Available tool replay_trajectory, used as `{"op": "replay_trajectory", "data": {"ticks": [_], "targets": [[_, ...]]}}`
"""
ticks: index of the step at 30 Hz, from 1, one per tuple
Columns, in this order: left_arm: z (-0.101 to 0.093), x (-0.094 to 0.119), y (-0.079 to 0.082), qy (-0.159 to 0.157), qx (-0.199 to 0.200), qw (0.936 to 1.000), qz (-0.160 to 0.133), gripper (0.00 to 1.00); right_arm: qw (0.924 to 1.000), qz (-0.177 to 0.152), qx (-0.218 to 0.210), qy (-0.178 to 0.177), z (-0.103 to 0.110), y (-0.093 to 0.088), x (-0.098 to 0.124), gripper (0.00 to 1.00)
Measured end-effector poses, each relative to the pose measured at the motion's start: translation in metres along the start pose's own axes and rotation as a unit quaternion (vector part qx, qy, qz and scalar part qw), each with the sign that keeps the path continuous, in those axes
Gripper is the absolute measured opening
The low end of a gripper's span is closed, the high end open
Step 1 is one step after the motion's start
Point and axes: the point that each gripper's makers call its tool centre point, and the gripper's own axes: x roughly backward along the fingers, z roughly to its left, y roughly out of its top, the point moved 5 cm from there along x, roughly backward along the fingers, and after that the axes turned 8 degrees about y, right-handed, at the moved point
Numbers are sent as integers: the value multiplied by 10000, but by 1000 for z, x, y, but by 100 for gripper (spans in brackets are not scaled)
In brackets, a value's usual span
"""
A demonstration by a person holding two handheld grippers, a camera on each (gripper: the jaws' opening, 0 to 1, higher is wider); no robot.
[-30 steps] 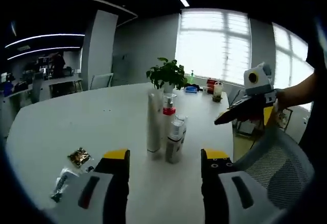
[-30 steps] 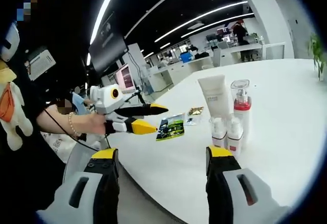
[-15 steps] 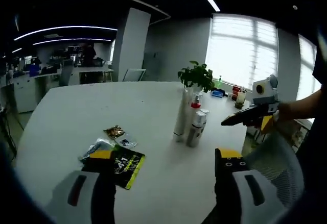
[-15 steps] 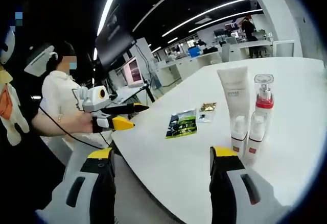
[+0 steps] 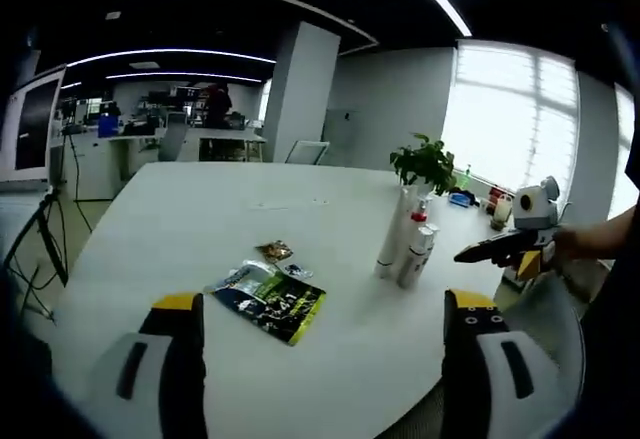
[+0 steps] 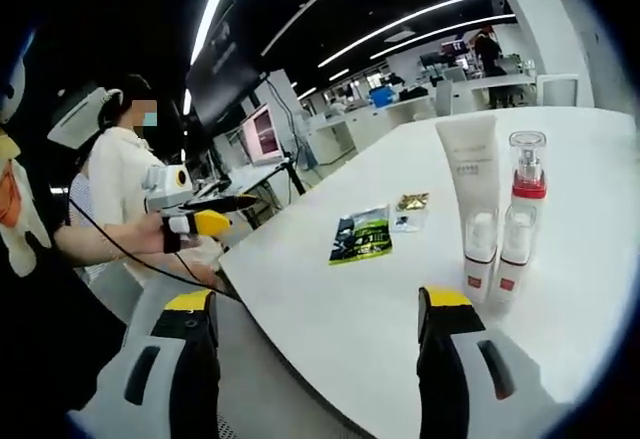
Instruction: Arrange the skincare products in the storage area until every visible bottle or jar stands upright without overlapping.
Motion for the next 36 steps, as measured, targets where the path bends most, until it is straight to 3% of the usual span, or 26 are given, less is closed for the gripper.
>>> {"op": "replay_trajectory", "data": {"ticks": [4, 15, 28, 36], "targets": [[7, 1, 2, 24, 12, 10000, -28, 95, 10000, -55, -43, -60, 2, -1, 3, 82], [-8, -2, 1, -78, 73, 9999, -90, 95, 9997, -33, -8, -221, 7, -5, 23, 82], [-21, -12, -3, -267, 215, 9994, -103, 93, 9992, 163, 197, -302, 23, -2, 25, 83], [-20, -18, -17, -123, 303, 9993, 174, 92, 9992, 97, 124, -376, 20, -8, 27, 83]]}}
